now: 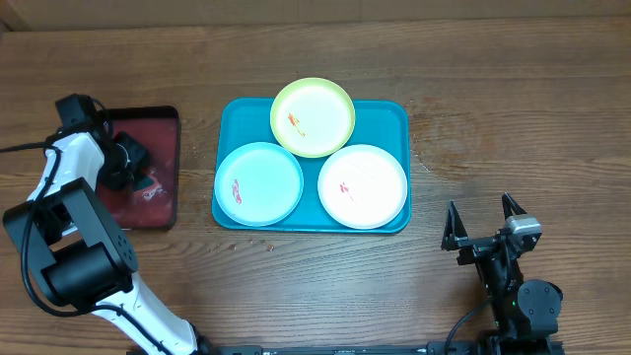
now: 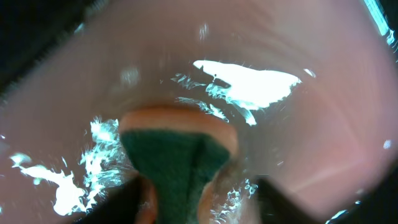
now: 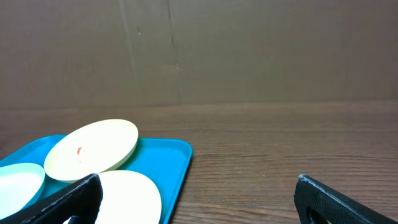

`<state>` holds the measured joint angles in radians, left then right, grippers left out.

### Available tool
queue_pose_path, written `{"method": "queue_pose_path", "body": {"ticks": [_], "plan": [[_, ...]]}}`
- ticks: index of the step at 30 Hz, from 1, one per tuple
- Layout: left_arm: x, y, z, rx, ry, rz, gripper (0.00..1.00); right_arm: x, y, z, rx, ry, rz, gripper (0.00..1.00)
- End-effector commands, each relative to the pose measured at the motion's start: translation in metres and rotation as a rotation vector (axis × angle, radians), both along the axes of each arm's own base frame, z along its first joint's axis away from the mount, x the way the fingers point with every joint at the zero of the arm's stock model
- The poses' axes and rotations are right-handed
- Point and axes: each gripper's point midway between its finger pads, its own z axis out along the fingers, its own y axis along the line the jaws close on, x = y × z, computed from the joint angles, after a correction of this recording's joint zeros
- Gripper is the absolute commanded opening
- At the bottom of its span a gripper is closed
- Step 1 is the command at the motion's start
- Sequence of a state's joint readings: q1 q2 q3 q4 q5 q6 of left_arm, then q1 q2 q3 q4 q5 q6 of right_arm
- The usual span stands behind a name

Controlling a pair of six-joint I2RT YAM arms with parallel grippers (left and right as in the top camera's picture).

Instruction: Clean dirty plates on tray and stack at the side

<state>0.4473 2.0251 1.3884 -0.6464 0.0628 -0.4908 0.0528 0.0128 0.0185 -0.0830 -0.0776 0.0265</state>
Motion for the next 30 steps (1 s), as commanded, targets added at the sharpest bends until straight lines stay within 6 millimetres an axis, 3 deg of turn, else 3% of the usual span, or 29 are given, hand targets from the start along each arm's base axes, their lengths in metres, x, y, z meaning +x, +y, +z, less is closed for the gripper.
{"method": "queue_pose_path", "body": {"ticks": [1, 5, 10, 14, 16, 22, 25, 26, 27, 28, 29, 30], "plan": [[0.005, 0.011, 0.004, 0.011, -0.011, 0.056, 0.95, 0.0, -0.002, -0.002, 0.007, -0.002, -0.01, 1.0], [-0.006, 0.006, 0.0, -0.012, 0.037, 0.055, 0.95, 0.0, -0.002, -0.002, 0.007, -0.002, -0.01, 1.0], [-0.02, -0.001, -0.003, -0.038, 0.095, 0.053, 0.87, 0.0, -0.002, -0.002, 0.007, -0.002, -0.01, 1.0], [-0.023, -0.003, -0.004, -0.042, 0.11, 0.044, 0.88, 0.0, -0.002, -0.002, 0.007, -0.002, -0.01, 1.0], [-0.023, -0.003, -0.004, -0.036, 0.111, 0.023, 0.84, 0.0, -0.002, -0.002, 0.007, -0.002, -0.01, 1.0], [-0.025, -0.003, -0.004, -0.035, 0.117, 0.018, 0.04, 0.0, -0.002, -0.002, 0.007, -0.002, -0.01, 1.0], [-0.025, -0.003, -0.004, -0.035, 0.119, 0.018, 0.04, 0.0, -0.002, -0.002, 0.007, -0.002, -0.01, 1.0], [-0.024, -0.002, -0.004, -0.033, 0.115, 0.018, 0.08, 0.0, -0.002, -0.002, 0.007, -0.002, -0.01, 1.0], [-0.021, -0.001, -0.003, -0.028, 0.104, 0.018, 0.24, 0.0, -0.002, -0.002, 0.007, -0.002, -0.01, 1.0], [-0.019, 0.0, -0.003, -0.022, 0.094, 0.018, 0.55, 0.0, -0.002, -0.002, 0.007, -0.002, -0.01, 1.0], [-0.017, 0.003, -0.002, -0.006, 0.089, 0.016, 0.75, 0.0, -0.002, -0.002, 0.007, -0.002, -0.01, 1.0], [-0.017, 0.006, -0.002, 0.013, 0.091, 0.014, 0.84, 0.0, -0.002, -0.002, 0.007, -0.002, -0.01, 1.0]]}}
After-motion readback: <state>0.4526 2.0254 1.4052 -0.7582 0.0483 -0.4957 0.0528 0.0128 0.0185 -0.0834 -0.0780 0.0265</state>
